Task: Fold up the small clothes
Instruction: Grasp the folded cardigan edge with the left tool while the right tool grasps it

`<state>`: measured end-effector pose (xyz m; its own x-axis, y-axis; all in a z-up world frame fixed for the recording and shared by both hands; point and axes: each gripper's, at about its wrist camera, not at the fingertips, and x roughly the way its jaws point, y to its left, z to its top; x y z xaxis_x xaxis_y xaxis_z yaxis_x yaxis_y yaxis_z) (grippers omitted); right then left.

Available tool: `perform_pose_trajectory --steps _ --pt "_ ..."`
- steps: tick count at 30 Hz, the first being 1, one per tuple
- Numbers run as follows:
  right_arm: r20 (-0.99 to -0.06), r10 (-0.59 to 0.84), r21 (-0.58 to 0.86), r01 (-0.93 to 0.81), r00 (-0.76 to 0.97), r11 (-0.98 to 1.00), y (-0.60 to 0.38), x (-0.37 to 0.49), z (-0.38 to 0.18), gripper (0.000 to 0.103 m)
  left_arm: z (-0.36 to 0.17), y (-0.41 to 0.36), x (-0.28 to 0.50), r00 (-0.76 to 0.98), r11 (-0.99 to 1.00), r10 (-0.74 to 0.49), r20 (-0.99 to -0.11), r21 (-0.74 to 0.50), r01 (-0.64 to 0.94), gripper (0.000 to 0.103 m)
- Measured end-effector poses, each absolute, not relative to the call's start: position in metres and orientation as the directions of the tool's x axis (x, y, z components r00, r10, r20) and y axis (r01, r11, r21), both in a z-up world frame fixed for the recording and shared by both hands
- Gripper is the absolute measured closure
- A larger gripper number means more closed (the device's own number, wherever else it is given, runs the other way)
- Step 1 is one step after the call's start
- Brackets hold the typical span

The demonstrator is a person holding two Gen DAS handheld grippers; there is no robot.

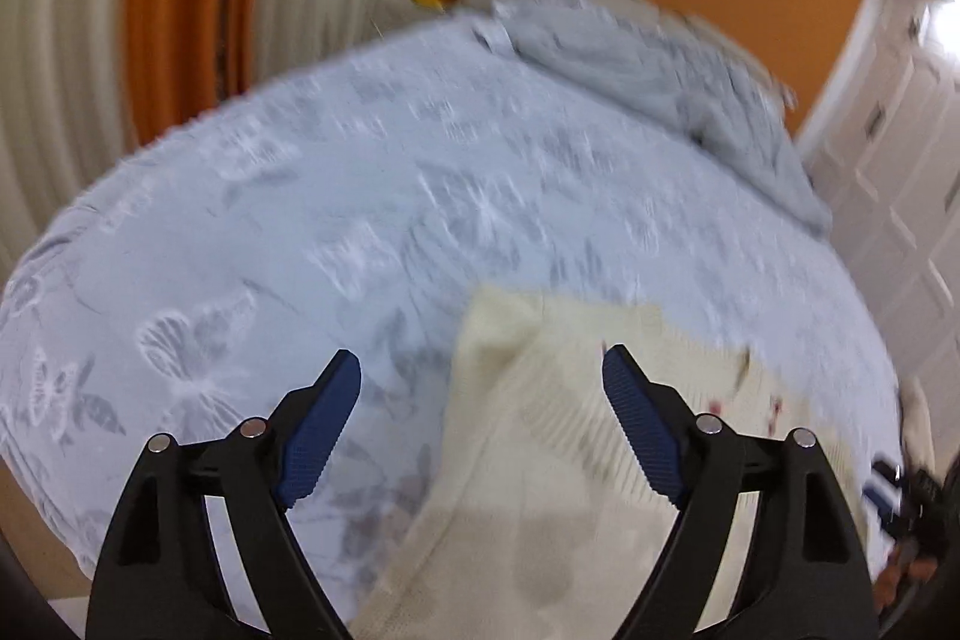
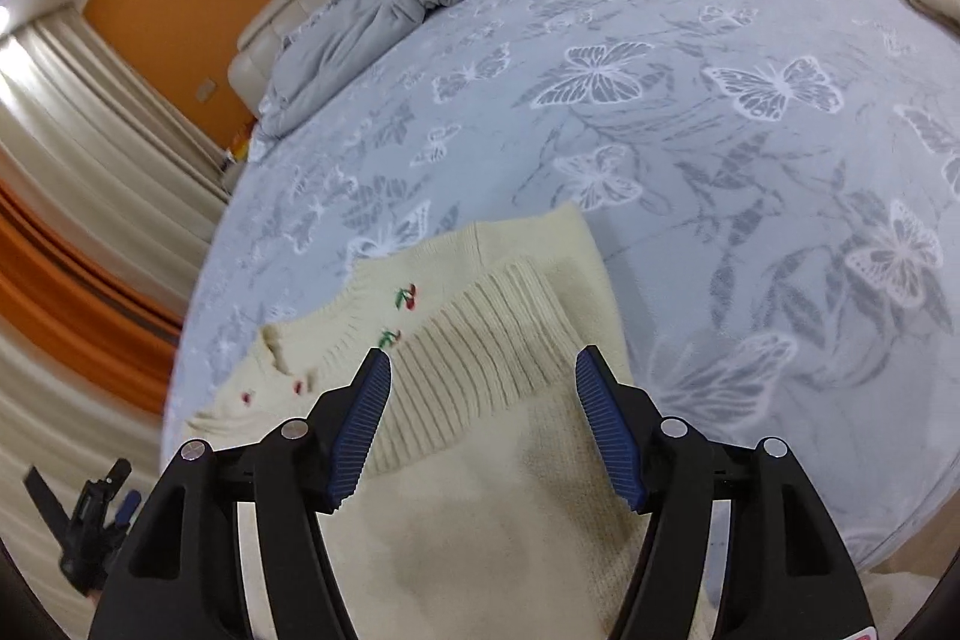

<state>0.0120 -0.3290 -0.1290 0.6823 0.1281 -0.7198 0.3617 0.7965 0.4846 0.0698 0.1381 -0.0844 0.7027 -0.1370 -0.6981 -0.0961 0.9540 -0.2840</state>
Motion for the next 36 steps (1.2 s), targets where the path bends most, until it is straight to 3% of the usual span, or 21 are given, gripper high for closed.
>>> perform_pose_trajectory --steps 11,14,15,16,17,19,21,22,23,33,36 --pt "-0.795 0.076 0.352 0.355 0.602 0.866 -0.315 0.039 -0.15 0.035 -0.125 0.105 0.108 0.584 0.96 -0.233 -0.777 -0.281 0.008 0.02" --pt "-0.81 0.056 0.315 0.351 0.584 0.882 -0.312 0.047 -0.156 0.035 -0.135 0.1 0.118 0.549 0.965 -0.233 -0.803 -0.262 0.026 0.042" --pt "-0.814 0.05 0.302 0.348 0.579 0.887 -0.312 0.05 -0.158 0.035 -0.138 0.099 0.119 0.542 0.97 -0.215 -0.812 -0.241 0.023 0.058" --pt "-0.817 0.039 0.286 0.345 0.576 0.894 -0.31 0.053 -0.16 0.035 -0.141 0.099 0.122 0.535 0.973 -0.202 -0.82 -0.23 0.015 0.068" --pt "-0.82 0.033 0.273 0.341 0.571 0.9 -0.31 0.054 -0.161 0.035 -0.141 0.101 0.123 0.536 0.971 -0.205 -0.819 -0.239 0.005 0.071" --pt "-0.828 0.027 0.253 0.332 0.559 0.909 -0.306 0.058 -0.163 0.046 -0.139 0.106 0.122 0.547 0.963 -0.225 -0.806 -0.269 -0.001 0.09" --pt "-0.834 0.018 0.233 0.322 0.551 0.917 -0.305 0.059 -0.163 0.077 -0.137 0.106 0.121 0.556 0.961 -0.231 -0.799 -0.275 0.005 0.09" --pt "-0.834 0.023 0.24 0.324 0.552 0.915 -0.307 0.058 -0.163 0.082 -0.136 0.104 0.119 0.561 0.967 -0.219 -0.798 -0.255 0.015 0.09" --pt "-0.826 0.051 0.279 0.329 0.561 0.902 -0.313 0.056 -0.162 0.092 -0.135 0.101 0.118 0.567 0.971 -0.207 -0.797 -0.237 0.022 0.09" --pt "-0.635 0.138 0.469 0.237 0.76 0.851 -0.329 0.034 -0.092 0.095 -0.065 0.1 0.111 0.685 0.948 -0.269 -0.677 -0.313 0.063 0.092" --pt "-0.637 0.126 0.455 0.239 0.76 0.858 -0.34 0.054 -0.087 0.095 -0.052 0.087 0.138 0.69 0.958 -0.254 -0.678 -0.275 0.082 0.091"
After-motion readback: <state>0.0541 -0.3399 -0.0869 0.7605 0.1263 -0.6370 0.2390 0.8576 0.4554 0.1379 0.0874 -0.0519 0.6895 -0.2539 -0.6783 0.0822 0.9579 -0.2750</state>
